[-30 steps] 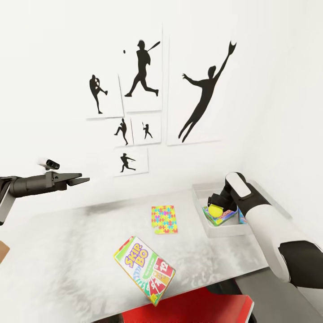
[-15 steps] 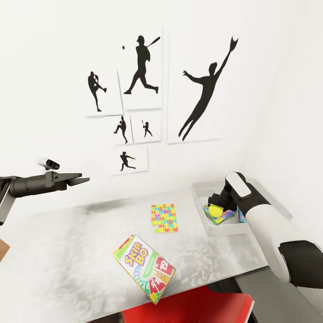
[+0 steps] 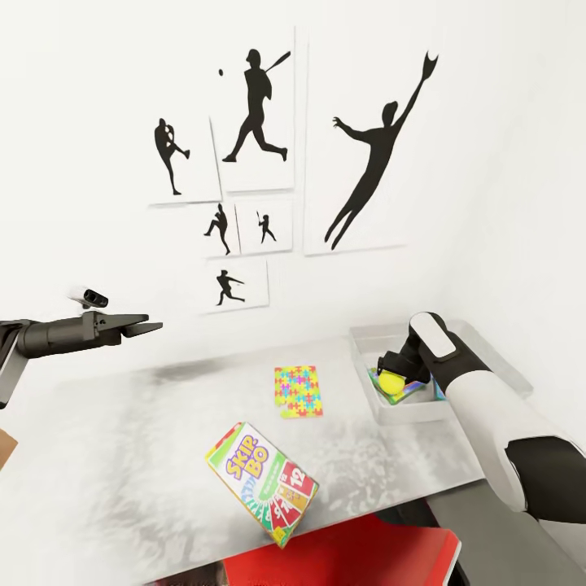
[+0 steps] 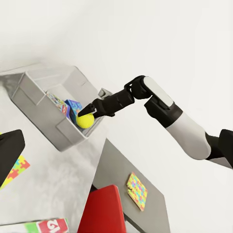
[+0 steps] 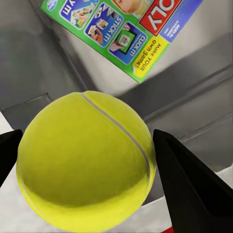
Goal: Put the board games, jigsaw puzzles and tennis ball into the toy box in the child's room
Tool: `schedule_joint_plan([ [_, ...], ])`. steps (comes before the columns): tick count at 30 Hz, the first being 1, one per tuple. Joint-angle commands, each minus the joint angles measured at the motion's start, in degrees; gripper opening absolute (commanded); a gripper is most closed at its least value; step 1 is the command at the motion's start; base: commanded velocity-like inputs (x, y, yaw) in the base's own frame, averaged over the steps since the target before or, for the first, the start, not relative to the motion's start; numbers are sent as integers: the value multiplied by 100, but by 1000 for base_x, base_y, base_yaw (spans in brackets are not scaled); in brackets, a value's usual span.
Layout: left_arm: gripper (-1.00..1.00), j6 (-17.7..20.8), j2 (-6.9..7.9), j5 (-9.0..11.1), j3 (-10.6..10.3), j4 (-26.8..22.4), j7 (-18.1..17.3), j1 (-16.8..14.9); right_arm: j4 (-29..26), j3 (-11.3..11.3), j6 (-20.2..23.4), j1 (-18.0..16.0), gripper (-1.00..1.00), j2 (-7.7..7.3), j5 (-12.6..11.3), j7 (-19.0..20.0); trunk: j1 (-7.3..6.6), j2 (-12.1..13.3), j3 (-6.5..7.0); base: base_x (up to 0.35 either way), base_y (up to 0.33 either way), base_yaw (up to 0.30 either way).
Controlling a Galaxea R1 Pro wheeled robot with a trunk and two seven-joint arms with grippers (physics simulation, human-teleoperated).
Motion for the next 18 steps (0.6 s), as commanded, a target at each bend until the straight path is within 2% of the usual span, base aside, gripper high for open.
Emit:
schedule_joint_plan([
  [1, 100, 61, 2, 2, -3, -1, -20, -5, -6, 41, 16, -6, -100, -7, -70, -68, 3, -13, -22, 0, 0, 0],
  [10, 100, 61, 2, 2, -3, -1, -17, -5, -6, 41, 16, -6, -100, -5, -70, -56, 3, -13, -106, 0, 0, 0],
  [18, 100, 59, 2, 2, -3, -1, -19, -5, -6, 41, 16, -5, -100, -11, -68, -44, 3, -13, -127, 0, 0, 0],
])
